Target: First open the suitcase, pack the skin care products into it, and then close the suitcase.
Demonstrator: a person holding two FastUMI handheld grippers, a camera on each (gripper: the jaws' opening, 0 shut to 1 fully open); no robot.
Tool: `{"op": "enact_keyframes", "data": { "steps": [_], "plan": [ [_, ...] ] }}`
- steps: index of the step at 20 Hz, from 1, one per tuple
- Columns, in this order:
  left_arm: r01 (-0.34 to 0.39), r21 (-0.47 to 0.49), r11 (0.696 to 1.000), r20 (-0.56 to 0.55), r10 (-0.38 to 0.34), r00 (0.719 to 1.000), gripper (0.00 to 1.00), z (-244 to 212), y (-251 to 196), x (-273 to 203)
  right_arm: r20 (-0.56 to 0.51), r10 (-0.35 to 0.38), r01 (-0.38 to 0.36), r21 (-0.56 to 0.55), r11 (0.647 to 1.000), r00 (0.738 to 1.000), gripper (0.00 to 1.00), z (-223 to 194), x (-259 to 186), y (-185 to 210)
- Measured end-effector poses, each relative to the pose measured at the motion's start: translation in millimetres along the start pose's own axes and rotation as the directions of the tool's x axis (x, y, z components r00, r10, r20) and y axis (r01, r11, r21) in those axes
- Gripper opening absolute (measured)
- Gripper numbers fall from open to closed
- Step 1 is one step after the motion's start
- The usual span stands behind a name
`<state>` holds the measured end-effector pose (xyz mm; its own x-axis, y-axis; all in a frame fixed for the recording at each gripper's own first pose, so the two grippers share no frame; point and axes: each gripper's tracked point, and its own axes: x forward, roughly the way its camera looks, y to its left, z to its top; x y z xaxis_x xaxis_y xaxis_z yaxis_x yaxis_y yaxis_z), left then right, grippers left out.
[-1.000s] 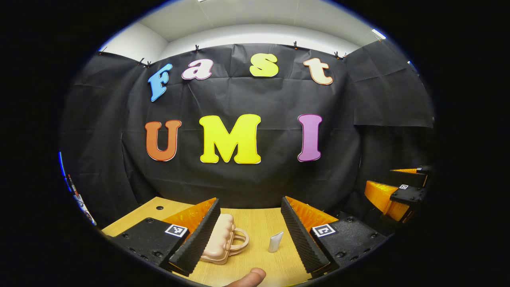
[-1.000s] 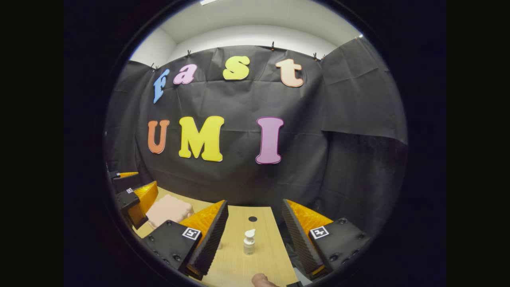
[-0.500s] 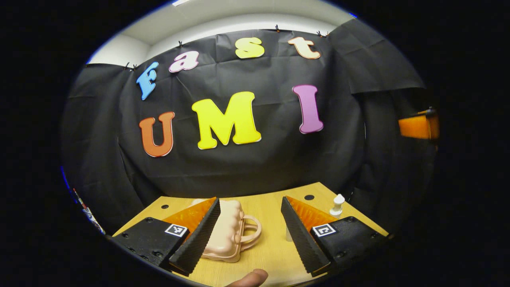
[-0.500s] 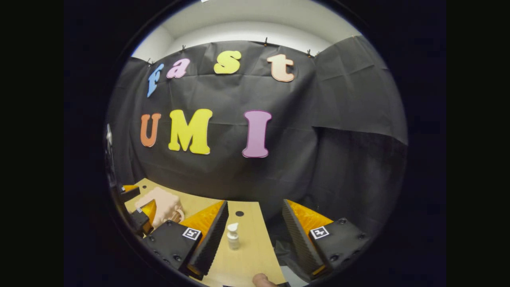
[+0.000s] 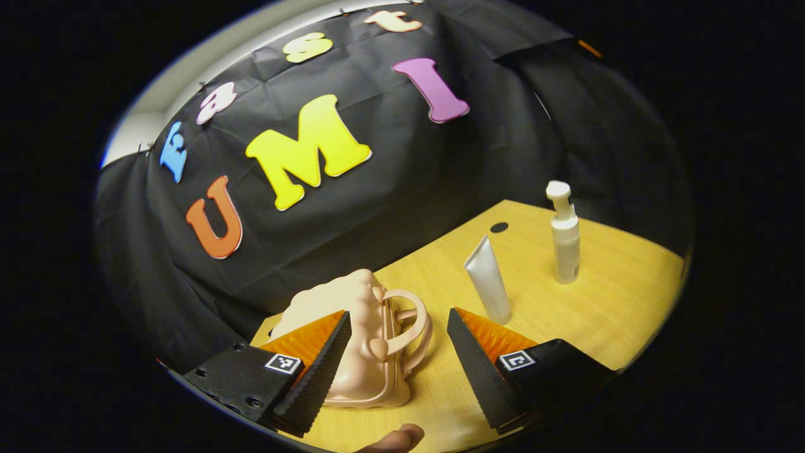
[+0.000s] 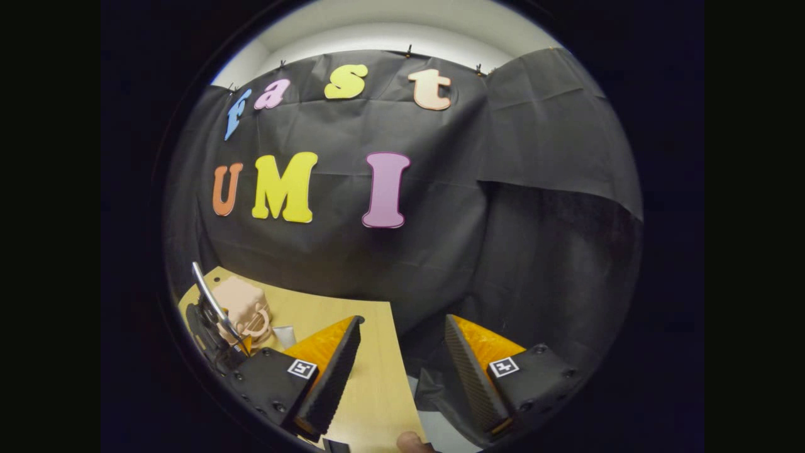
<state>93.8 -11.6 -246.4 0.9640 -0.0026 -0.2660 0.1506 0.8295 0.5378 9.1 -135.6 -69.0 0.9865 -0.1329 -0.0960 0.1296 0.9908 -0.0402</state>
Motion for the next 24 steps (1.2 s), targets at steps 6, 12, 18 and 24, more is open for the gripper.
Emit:
{"op": "enact_keyframes", "data": {
  "steps": [6, 12, 18, 24],
  "plan": [
    [0.011, 0.231, 0.973, -0.145, 0.023, 0.989, 0.98, -39.5, -2.9, 43.4, -0.029, 0.053, -0.051, 0.059, 0.997, 0.998, 0.80, -13.3, 19.7, -11.5],
    [-0.011, 0.481, 0.877, -0.206, 0.125, 0.971, 0.94, -53.1, 15.5, 76.5, -0.005, 0.085, -0.085, 0.018, 0.996, 0.996, 0.81, -24.2, 32.7, -23.4],
    [0.038, 0.586, 0.809, -0.256, 0.141, 0.956, 0.66, -58.7, 10.1, 87.2, 0.079, 0.114, -0.110, -0.052, 0.993, 0.990, 0.80, -0.6, 18.8, -9.8],
    [0.092, 0.637, 0.766, -0.289, 0.127, 0.949, 0.21, -62.7, 5.6, 86.7, 0.075, 0.050, -0.046, -0.046, 0.998, 0.996, 0.80, 2.3, 13.7, 0.2]
  ]
}}
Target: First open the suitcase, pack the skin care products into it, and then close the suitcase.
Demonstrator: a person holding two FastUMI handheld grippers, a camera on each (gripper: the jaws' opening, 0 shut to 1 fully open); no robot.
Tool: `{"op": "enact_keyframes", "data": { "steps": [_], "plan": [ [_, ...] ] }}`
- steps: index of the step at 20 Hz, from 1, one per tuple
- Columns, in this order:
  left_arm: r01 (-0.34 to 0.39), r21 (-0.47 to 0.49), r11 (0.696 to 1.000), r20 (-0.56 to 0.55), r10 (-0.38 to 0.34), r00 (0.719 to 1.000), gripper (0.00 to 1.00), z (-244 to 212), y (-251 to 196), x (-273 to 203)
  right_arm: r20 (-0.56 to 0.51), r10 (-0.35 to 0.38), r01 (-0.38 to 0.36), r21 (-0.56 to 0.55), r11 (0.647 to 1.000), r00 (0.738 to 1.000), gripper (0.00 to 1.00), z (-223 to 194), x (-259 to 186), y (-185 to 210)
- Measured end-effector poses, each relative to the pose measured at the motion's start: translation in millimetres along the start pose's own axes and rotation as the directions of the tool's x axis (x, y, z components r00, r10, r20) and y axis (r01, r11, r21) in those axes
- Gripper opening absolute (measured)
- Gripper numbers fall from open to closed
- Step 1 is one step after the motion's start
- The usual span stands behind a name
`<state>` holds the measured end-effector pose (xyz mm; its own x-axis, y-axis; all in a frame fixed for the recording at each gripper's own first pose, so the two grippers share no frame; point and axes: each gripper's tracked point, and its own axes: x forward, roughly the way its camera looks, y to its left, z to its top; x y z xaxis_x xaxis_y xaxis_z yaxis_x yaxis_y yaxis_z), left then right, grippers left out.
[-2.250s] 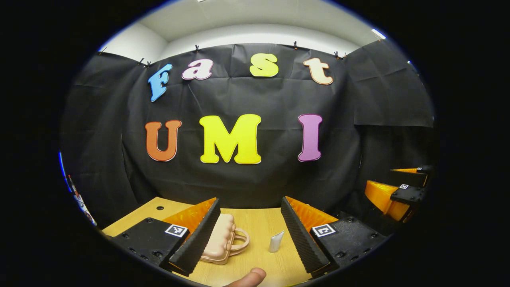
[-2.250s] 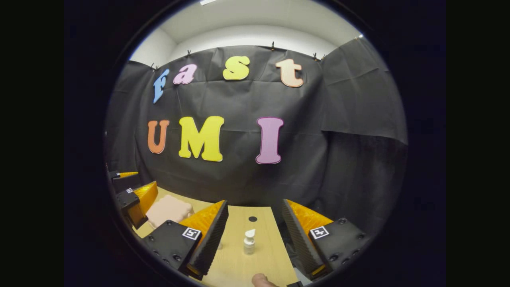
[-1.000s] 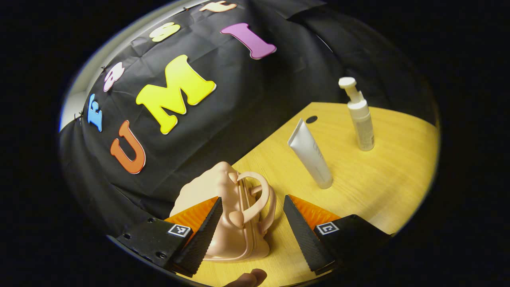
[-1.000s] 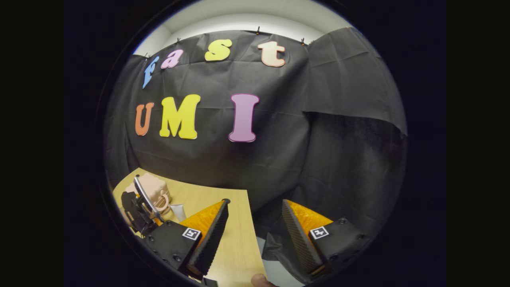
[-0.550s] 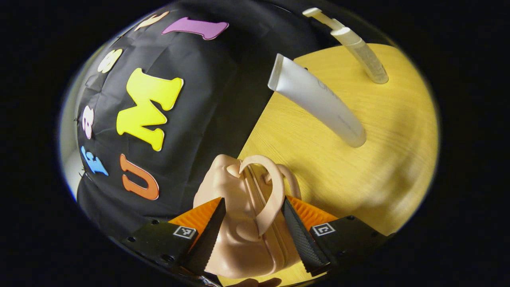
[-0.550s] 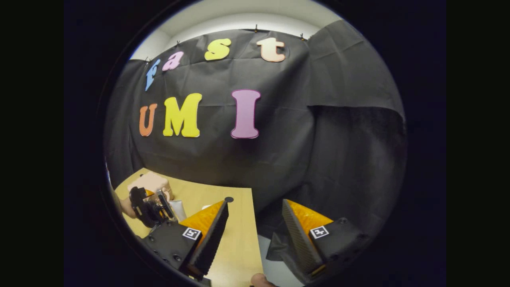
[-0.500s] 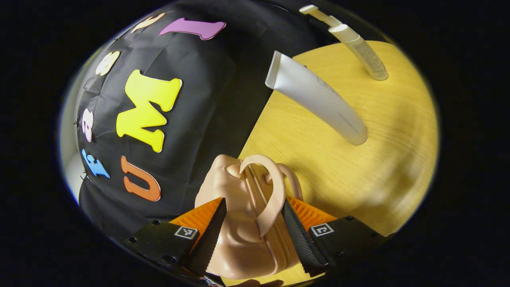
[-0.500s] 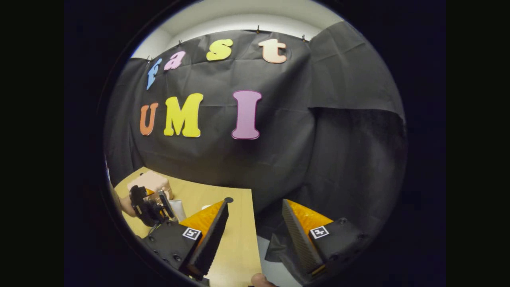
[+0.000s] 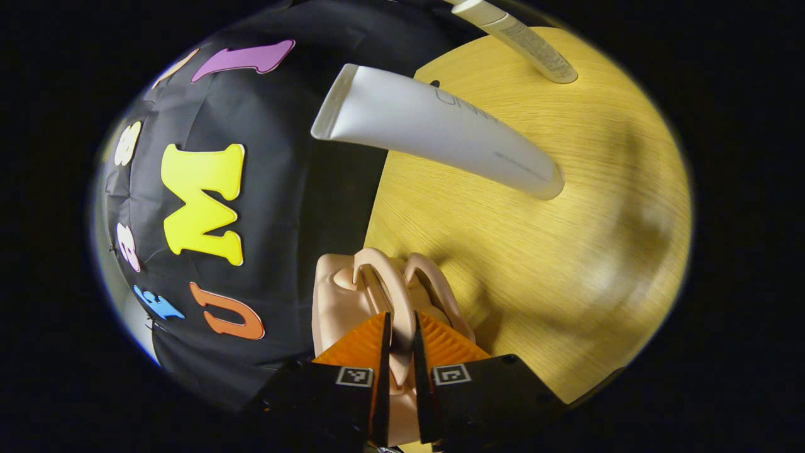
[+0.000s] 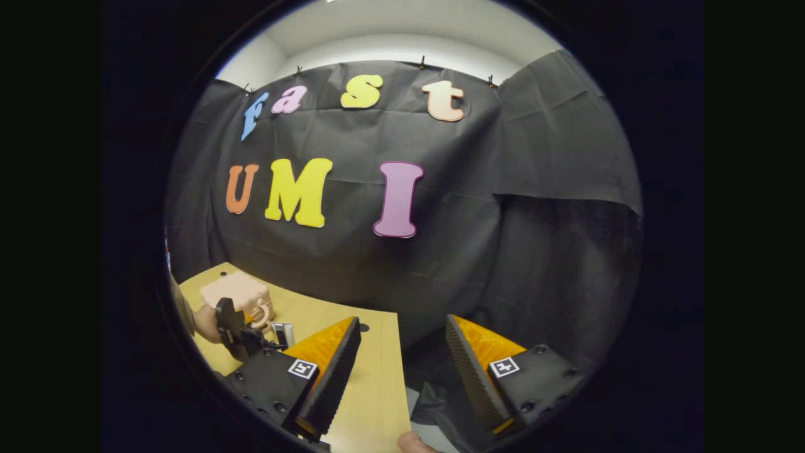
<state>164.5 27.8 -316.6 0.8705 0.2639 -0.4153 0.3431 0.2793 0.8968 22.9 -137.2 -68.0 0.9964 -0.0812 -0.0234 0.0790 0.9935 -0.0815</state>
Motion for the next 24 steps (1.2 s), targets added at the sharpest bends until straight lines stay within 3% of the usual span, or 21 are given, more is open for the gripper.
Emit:
{"op": "enact_keyframes", "data": {
  "steps": [6, 10, 14, 19, 24],
  "plan": [
    [0.040, -0.073, 0.997, 0.066, -0.035, 0.997, 0.06, -2.6, 27.8, -11.8, -0.001, -0.082, 0.082, 0.005, 0.997, 0.997, 0.81, 13.7, -7.9, 26.5],
    [0.075, -0.211, 0.975, 0.123, -0.050, 0.991, 0.04, -11.3, 64.1, -34.9, 0.007, -0.124, 0.124, 0.000, 0.992, 0.992, 0.80, 22.5, -12.0, 54.5],
    [0.076, -0.341, 0.937, 0.185, -0.013, 0.983, 0.03, -28.7, 127.5, -52.8, -0.018, -0.154, 0.154, 0.006, 0.988, 0.988, 0.81, 26.9, -10.8, 89.9],
    [-0.007, -0.354, 0.935, 0.245, 0.100, 0.964, 0.02, -83.1, 191.9, -55.8, -0.031, -0.160, 0.161, 0.019, 0.987, 0.987, 0.80, 39.5, -1.3, 150.8],
    [0.021, -0.532, 0.846, 0.286, 0.157, 0.945, 0.02, -146.0, 231.9, -51.7, -0.081, -0.127, 0.128, 0.014, 0.992, 0.989, 0.81, 41.7, 9.1, 223.9]
  ]
}}
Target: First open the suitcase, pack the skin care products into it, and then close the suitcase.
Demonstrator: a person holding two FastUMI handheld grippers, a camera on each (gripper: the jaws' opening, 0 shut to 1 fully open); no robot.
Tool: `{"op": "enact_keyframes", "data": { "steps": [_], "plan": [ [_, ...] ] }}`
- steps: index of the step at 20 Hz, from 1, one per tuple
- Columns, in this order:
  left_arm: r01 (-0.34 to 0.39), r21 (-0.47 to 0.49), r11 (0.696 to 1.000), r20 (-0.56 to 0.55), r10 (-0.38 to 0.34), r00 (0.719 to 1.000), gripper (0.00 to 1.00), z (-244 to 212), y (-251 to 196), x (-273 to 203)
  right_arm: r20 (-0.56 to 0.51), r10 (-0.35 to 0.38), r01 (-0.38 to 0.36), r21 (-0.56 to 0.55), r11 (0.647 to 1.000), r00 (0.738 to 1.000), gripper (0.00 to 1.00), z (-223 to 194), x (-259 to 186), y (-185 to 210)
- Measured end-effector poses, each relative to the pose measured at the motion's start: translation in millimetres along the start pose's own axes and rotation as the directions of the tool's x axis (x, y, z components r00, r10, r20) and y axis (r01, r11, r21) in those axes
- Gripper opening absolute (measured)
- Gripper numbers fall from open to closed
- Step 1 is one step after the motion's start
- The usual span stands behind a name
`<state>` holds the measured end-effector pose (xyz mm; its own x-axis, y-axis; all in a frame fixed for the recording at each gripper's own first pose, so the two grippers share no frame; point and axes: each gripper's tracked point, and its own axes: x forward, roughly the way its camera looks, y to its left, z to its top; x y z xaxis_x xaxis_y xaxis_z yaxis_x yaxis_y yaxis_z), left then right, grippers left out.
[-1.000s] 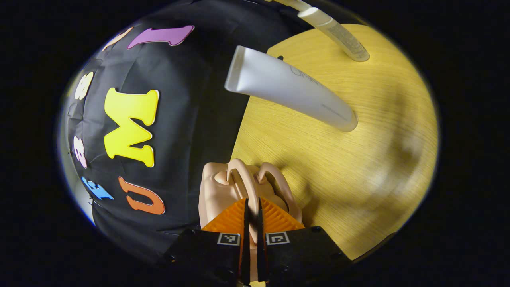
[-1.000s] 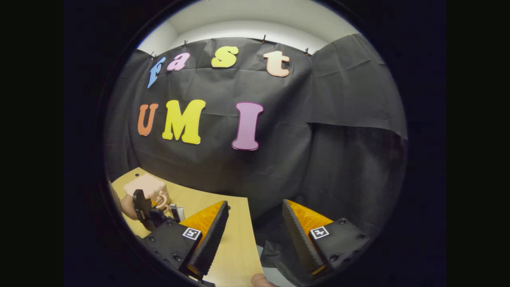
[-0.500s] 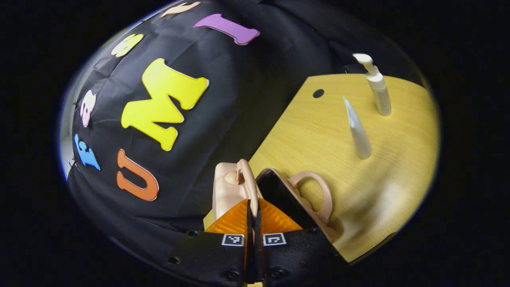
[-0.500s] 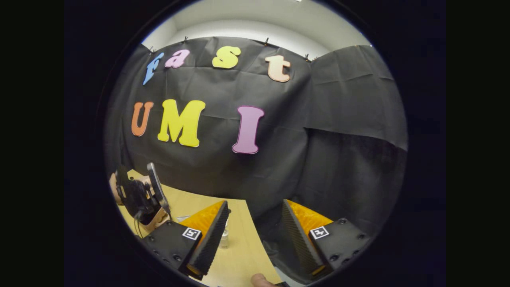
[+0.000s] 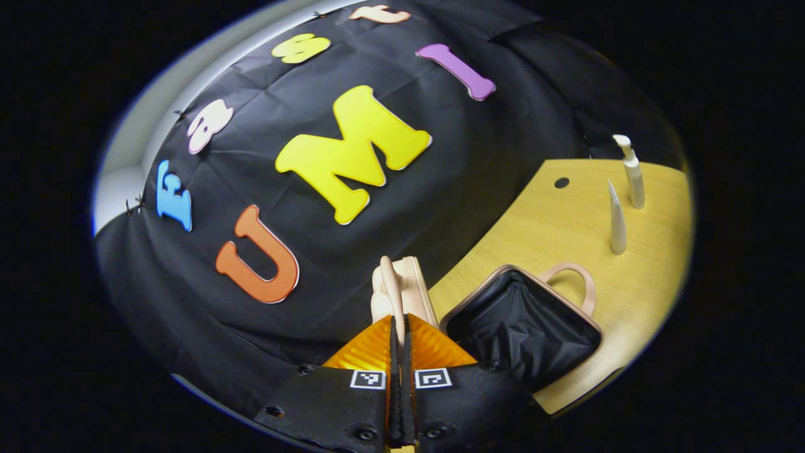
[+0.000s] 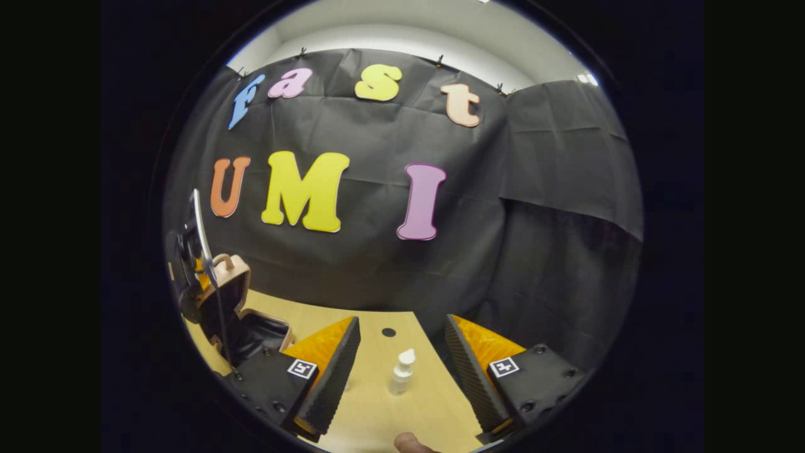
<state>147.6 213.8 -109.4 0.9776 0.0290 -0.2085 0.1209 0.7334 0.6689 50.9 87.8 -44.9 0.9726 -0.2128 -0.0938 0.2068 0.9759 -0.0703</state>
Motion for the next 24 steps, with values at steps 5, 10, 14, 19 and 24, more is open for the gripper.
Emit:
{"op": "enact_keyframes", "data": {
  "steps": [5, 10, 14, 19, 24],
  "plan": [
    [-0.033, -0.164, 0.986, 0.037, 0.039, 0.999, 0.02, -45.2, 56.5, 2.2, -0.048, 0.046, -0.048, -0.031, 0.998, 0.998, 0.81, 5.7, 0.7, 58.0],
    [-0.046, -0.362, 0.931, 0.048, 0.068, 0.997, 0.03, -107.6, 106.8, 18.9, -0.110, 0.064, -0.069, -0.037, 0.997, 0.992, 0.81, 4.6, -1.9, 83.1],
    [-0.074, -0.527, 0.847, -0.017, 0.076, 0.997, 0.03, -180.9, 127.5, 38.9, -0.178, 0.036, -0.044, -0.045, 0.998, 0.983, 0.81, -6.3, -5.4, 82.3],
    [-0.065, -0.661, 0.747, -0.138, -0.036, 0.990, 0.04, -271.7, 109.5, 71.6, -0.229, 0.019, -0.040, -0.086, 0.996, 0.973, 0.80, -21.9, -14.5, 90.7],
    [-0.066, -0.719, 0.691, -0.201, -0.117, 0.973, 0.05, -326.0, 79.9, 93.3, -0.272, 0.039, -0.071, -0.110, 0.991, 0.962, 0.80, -40.1, -24.2, 103.7]
  ]
}}
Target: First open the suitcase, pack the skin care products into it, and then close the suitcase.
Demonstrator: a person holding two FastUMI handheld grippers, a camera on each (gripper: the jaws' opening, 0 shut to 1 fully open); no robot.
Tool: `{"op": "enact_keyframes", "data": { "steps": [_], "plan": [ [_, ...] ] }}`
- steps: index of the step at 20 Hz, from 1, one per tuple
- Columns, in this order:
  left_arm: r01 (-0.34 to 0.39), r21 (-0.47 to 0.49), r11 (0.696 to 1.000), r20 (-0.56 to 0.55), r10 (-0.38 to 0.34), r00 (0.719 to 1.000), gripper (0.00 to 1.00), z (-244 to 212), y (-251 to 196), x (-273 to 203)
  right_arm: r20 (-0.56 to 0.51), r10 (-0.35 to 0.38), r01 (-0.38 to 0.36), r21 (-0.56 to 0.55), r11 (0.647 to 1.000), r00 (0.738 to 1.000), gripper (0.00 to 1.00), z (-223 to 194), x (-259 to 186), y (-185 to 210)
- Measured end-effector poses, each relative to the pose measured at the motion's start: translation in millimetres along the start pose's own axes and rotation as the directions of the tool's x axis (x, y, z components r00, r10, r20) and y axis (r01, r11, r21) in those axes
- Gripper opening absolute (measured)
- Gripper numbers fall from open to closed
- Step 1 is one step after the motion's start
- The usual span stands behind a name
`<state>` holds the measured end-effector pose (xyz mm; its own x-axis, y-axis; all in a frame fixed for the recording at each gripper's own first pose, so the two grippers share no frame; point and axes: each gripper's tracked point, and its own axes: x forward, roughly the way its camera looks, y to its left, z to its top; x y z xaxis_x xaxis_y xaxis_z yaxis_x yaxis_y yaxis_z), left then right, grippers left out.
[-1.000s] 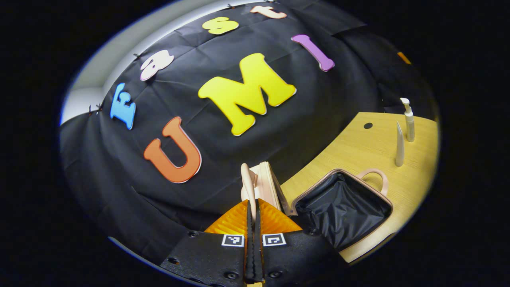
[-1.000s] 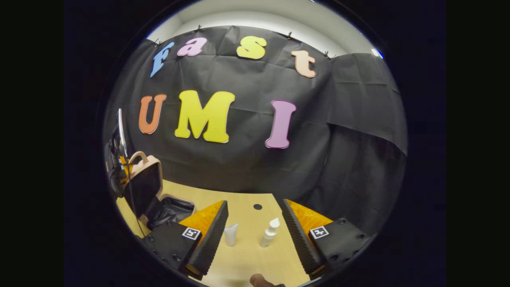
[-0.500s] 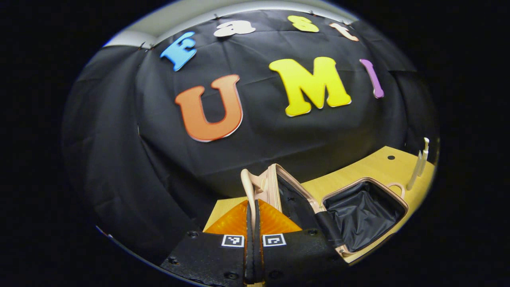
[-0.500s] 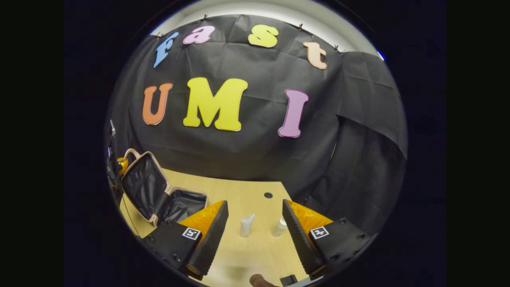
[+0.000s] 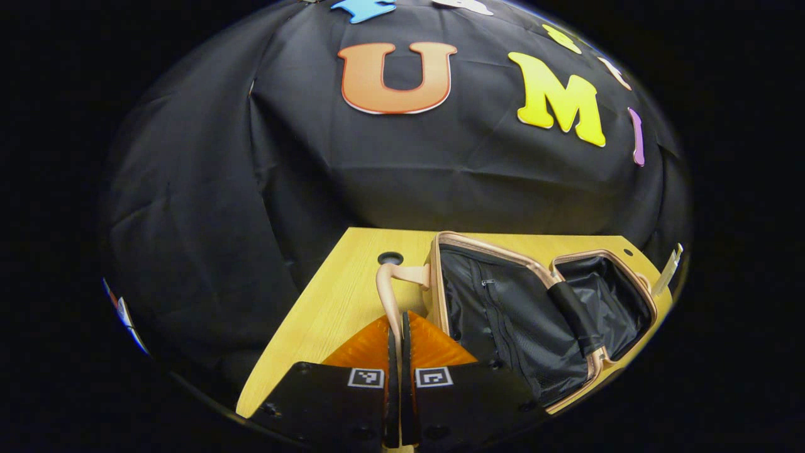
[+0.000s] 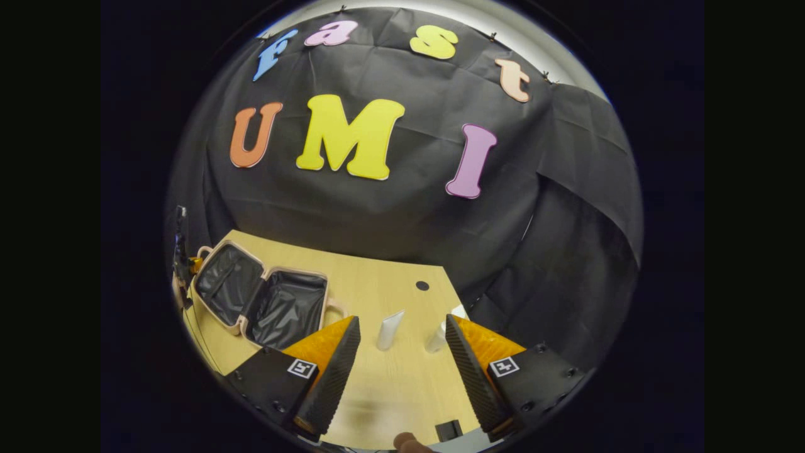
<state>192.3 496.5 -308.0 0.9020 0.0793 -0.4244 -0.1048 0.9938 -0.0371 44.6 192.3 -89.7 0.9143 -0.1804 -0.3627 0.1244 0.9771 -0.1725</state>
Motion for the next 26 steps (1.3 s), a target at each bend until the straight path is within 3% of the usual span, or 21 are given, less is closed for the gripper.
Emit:
{"op": "enact_keyframes", "data": {
  "steps": [4, 8, 10, 12, 13, 14, 16, 19, 22, 26],
  "plan": [
    [0.010, -0.067, 0.998, -0.031, -0.012, 0.999, 0.05, -18.9, 11.1, 11.5, -0.009, -0.003, 0.003, -0.005, 1.000, 1.000, 0.81, -7.7, -5.9, -7.9],
    [-0.008, -0.034, 0.999, -0.069, 0.006, 0.998, 0.14, -30.9, 16.3, 19.1, -0.002, -0.031, 0.031, 0.066, 0.997, 1.000, 0.81, -9.4, -6.7, -39.4],
    [-0.025, -0.016, 1.000, -0.074, 0.024, 0.997, 0.29, -35.6, 20.2, 17.3, -0.012, -0.045, 0.046, 0.127, 0.991, 0.999, 0.81, -11.7, -2.2, -59.4],
    [-0.048, -0.006, 0.999, -0.065, 0.048, 0.997, 0.61, -32.8, 24.4, 11.8, -0.023, -0.065, 0.068, 0.154, 0.986, 0.998, 0.81, -19.9, 3.5, -83.3],
    [-0.062, -0.001, 0.998, -0.069, 0.062, 0.996, 0.60, -33.5, 25.3, 7.3, -0.023, -0.075, 0.078, 0.162, 0.984, 0.997, 0.81, -21.7, 8.8, -95.8],
    [-0.066, -0.005, 0.998, -0.078, 0.065, 0.995, 0.75, -31.3, 21.5, 0.3, -0.025, -0.080, 0.083, 0.170, 0.982, 0.996, 0.81, -25.4, 13.9, -106.0],
    [-0.085, 0.022, 0.996, -0.075, 0.086, 0.993, 0.82, -22.4, 12.8, -15.6, -0.030, -0.067, 0.071, 0.186, 0.980, 0.997, 0.81, -32.8, 27.0, -123.9],
    [-0.102, 0.073, 0.992, -0.046, 0.105, 0.993, 0.87, 2.6, -20.6, -43.9, -0.011, -0.026, 0.027, 0.167, 0.986, 1.000, 0.80, -37.9, 51.8, -151.9],
    [-0.090, 0.083, 0.993, -0.023, 0.092, 0.996, 0.88, 21.9, -85.8, -70.0, 0.076, 0.018, -0.023, 0.070, 0.997, 0.997, 0.81, -24.1, 79.1, -184.7],
    [0.020, 0.049, 0.999, -0.020, -0.019, 1.000, 0.94, 31.4, -208.8, -88.5, 0.119, 0.081, -0.085, 0.033, 0.996, 0.990, 0.81, -24.4, 114.0, -212.8]
  ]
}}
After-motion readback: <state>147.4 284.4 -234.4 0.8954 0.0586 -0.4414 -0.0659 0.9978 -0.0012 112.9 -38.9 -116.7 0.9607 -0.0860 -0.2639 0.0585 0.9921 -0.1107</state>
